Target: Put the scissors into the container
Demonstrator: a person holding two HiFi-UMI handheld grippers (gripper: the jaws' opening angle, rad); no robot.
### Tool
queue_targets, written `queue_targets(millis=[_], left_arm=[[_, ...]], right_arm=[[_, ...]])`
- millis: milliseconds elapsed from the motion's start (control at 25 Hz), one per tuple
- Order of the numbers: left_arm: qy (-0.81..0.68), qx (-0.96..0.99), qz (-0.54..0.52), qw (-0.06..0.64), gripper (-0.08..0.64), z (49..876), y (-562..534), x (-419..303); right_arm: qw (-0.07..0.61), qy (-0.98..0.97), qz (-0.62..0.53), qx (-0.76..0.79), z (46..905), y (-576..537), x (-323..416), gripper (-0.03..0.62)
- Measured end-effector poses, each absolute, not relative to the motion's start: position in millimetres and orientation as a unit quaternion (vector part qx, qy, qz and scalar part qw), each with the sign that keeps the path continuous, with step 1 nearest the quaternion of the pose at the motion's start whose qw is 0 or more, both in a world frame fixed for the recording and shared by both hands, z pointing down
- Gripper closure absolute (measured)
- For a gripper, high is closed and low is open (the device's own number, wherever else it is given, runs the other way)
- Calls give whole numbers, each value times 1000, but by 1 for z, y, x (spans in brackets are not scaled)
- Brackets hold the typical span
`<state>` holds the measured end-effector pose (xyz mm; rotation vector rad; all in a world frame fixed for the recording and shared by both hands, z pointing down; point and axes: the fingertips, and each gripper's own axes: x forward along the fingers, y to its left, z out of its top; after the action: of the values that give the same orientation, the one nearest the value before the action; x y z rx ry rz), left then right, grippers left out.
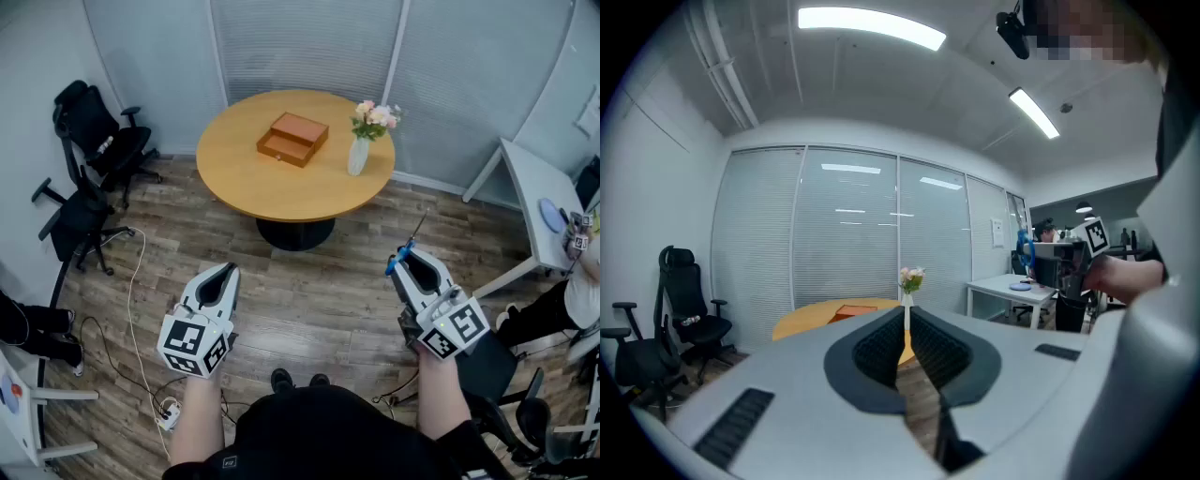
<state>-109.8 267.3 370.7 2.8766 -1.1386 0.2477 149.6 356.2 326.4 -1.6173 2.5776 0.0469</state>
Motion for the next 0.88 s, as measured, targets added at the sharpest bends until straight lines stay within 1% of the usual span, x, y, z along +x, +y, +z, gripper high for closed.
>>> queue_targets(millis=[360, 600, 880], left_arm=[[-366, 927, 76, 23, 532, 373, 258, -122], [-363, 928, 74, 28, 534, 378, 252, -143], [-356, 931, 75, 40, 534, 395, 239, -169]], right_arm=[[47, 847, 9, -529, 330, 346, 136, 494], [30, 864, 9, -502, 334, 339, 106, 492], [64, 847, -13, -527, 336, 325, 100, 492]])
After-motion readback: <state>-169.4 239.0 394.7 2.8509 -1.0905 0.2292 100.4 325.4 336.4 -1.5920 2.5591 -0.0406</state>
